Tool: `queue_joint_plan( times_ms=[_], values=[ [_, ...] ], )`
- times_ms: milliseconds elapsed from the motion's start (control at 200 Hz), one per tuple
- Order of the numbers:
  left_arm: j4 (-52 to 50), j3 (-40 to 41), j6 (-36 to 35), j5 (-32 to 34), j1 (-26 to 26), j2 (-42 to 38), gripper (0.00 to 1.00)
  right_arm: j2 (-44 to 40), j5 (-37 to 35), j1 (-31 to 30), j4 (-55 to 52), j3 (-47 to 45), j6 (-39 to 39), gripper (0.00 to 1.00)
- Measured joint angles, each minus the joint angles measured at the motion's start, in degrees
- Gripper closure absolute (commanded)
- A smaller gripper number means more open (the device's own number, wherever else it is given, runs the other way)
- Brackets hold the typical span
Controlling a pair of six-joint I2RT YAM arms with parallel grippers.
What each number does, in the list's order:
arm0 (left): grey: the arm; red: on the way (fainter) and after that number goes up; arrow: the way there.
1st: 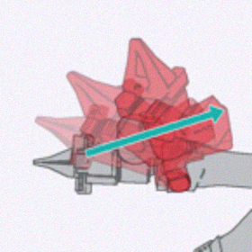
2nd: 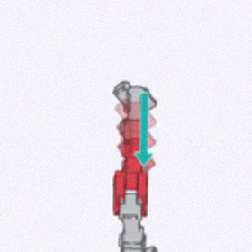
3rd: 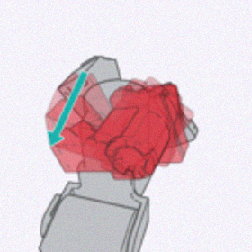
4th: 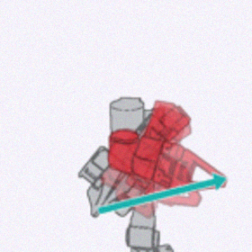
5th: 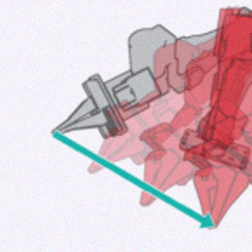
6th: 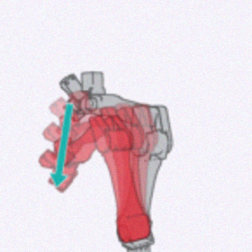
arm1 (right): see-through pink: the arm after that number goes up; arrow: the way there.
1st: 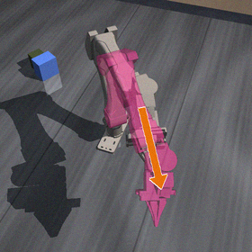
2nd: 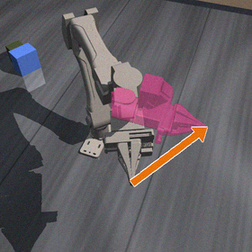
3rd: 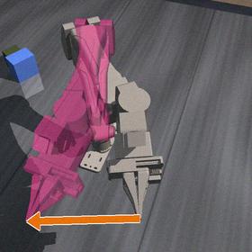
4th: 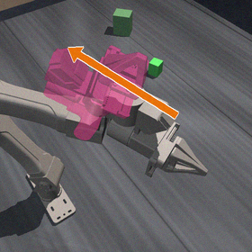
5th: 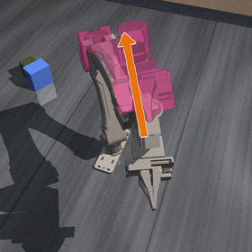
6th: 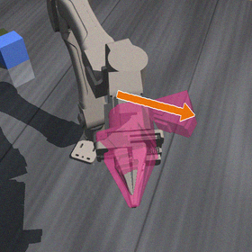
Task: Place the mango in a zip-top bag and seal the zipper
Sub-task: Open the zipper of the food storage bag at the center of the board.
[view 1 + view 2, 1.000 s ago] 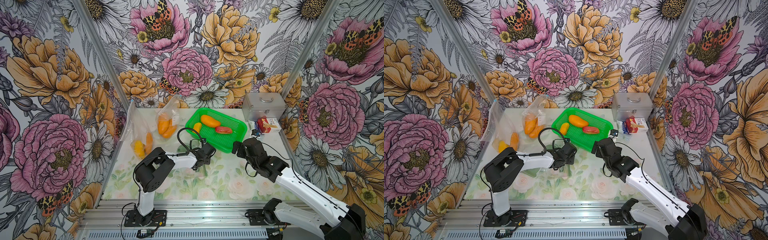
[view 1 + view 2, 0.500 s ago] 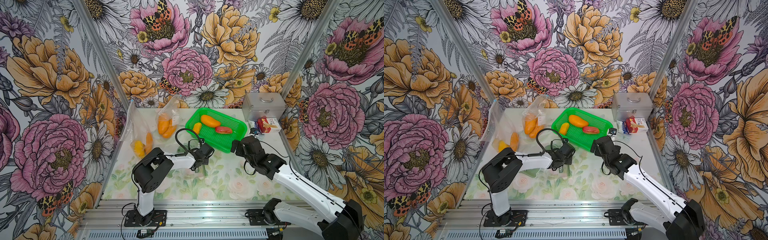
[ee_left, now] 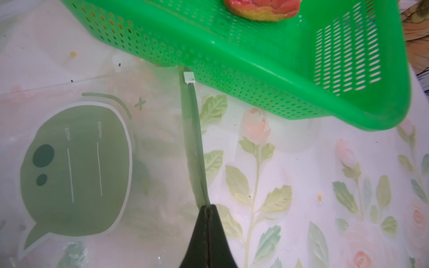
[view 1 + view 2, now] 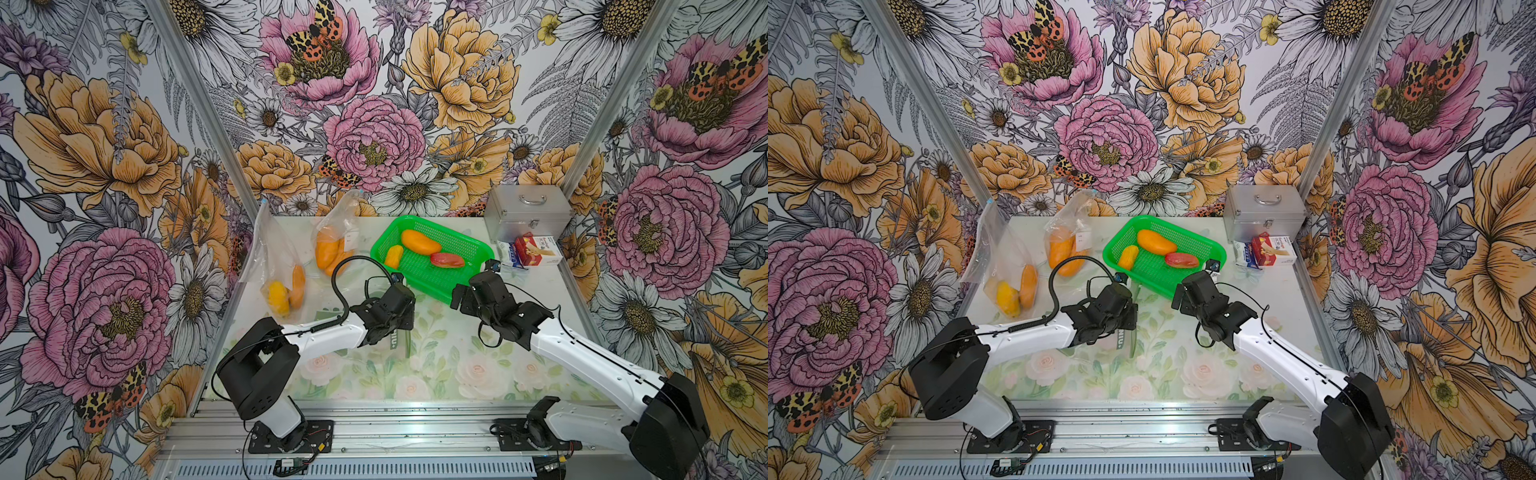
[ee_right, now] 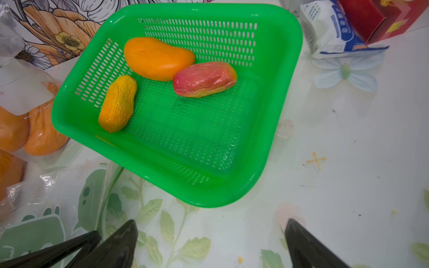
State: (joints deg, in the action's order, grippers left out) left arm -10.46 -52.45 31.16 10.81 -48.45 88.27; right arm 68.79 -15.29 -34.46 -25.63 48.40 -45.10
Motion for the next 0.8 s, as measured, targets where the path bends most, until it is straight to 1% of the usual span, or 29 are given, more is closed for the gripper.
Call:
queue_joint_plan(
  times_ms=[165,280,500,801],
  values=[
    [0.63,0.46,0.0,-0.87,0.0,-5.57,1.0,3.45,9.94,-0.02,7.52,-1.53,-2.58,0.01],
    [0.61,0.63,0.02,-1.2,0.28,-6.84,1.0,5.6,14.38,-0.26,11.54,-1.75,-3.8,0.03],
    [0.24,1.51,0.04,-1.49,0.61,-8.63,1.0,7.17,18.69,-1.95,15.52,-1.75,-4.85,0.06],
    [0.02,1.57,0.09,-1.49,1.51,-10.86,1.0,7.21,20.96,-7.98,16.7,-1.9,-5.29,0.14]
  ],
)
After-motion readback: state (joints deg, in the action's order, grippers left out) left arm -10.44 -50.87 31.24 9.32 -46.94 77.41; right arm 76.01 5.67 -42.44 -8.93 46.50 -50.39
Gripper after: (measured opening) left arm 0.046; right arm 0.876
